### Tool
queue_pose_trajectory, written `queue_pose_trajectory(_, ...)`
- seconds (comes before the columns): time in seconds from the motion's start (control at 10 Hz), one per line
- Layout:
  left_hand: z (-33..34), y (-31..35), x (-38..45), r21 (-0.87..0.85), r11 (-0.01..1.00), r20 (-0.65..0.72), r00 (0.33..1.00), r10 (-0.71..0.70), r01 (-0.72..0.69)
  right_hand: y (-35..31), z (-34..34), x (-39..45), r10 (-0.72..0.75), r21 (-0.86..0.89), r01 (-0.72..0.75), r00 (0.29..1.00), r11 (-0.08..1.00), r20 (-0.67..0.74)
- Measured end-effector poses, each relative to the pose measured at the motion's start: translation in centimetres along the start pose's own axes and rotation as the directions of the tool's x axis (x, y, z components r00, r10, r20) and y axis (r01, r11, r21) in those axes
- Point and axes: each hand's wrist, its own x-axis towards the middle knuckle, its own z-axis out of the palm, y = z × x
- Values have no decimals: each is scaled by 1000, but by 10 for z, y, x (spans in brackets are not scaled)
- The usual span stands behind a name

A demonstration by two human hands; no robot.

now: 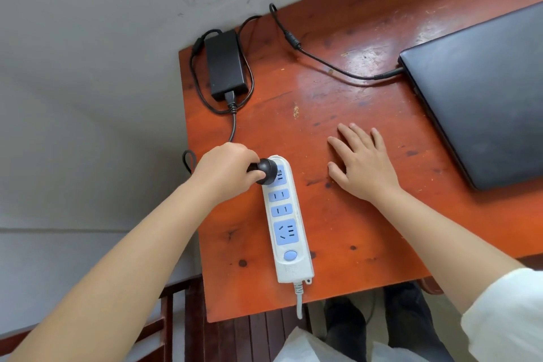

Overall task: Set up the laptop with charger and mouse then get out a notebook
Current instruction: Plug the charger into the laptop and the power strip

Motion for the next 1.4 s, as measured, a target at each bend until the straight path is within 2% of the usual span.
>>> queue_pose_trajectory(0.1, 2, -10, -4, -107, 994, -17, 1000, -13, 11, 0, 0, 1, -8, 6, 9, 1000, 1000, -8)
queue_pose_trajectory(0.4, 6, -16, -9, -204, 979, -65, 998, -20, 7, 0, 1, 0, -10, 17, 11, 999, 1000, -42)
queue_pose_trajectory(0.6, 3, -14, -8, -143, 989, -45, 999, 29, -35, 0, 2, 0, -6, 24, 7, 999, 1000, -41)
queue_pose_trajectory(0.8, -4, -6, 0, 24, 997, 57, 996, 65, -67, 1, 3, 0, -9, 18, 10, 999, 1000, -51)
queue_pose_trajectory(1.0, -3, -14, -6, -25, 1000, 80, 997, -9, 11, 2, 5, 1, -8, 9, 9, 1000, 1000, -29)
queue_pose_trajectory(1.2, -4, -6, 1, 65, 998, 79, 997, -7, 2, 2, 4, 0, -11, 13, 11, 999, 1000, -41)
queue_pose_trajectory(1.4, -3, -5, 4, 20, 999, 83, 996, -32, 30, 2, 4, 0, -10, 16, 11, 999, 1000, -42)
